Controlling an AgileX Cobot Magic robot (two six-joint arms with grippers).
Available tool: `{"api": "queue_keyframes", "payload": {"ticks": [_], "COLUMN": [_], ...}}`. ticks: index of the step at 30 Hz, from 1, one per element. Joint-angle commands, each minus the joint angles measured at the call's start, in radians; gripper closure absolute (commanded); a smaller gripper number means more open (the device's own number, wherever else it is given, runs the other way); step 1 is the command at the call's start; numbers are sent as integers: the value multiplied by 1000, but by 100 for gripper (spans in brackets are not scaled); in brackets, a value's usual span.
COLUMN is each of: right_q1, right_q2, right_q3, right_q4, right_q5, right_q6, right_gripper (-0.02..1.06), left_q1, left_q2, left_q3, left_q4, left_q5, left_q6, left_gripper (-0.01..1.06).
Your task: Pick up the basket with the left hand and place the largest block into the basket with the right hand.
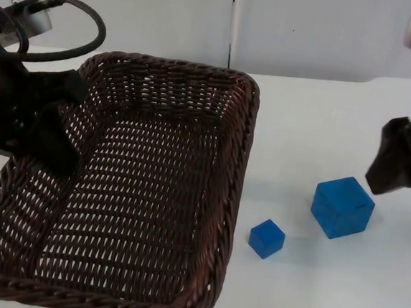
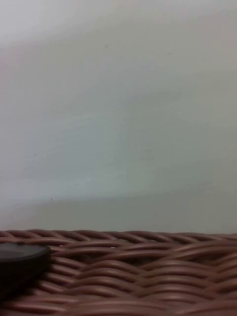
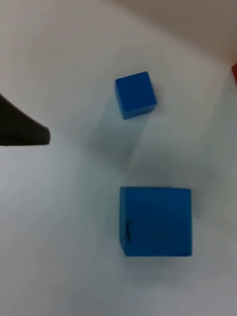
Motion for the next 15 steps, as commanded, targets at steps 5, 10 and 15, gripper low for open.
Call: {"api": "queue_keyframes", "payload": {"ticks": [5,10,15], "right_q1": [3,0,-2], "right_q2": [51,127,197], "right_q3": [-5,-5,-5], "right_q4": [-35,-41,-39], "right_q5": [-140,-237,-314], "right_q6": [8,10,38], "right_gripper": [-1,-1,-1], "left_q1": [-5,-5,-5], "left_q2": [-16,-16,-16], "left_q3": [-1,-1,-1], "left_q4": [-30,-28,-26], "left_q5": [1,1,-1], "left_q6": [-4,-4,-4], "left_gripper": [105,105,105]}}
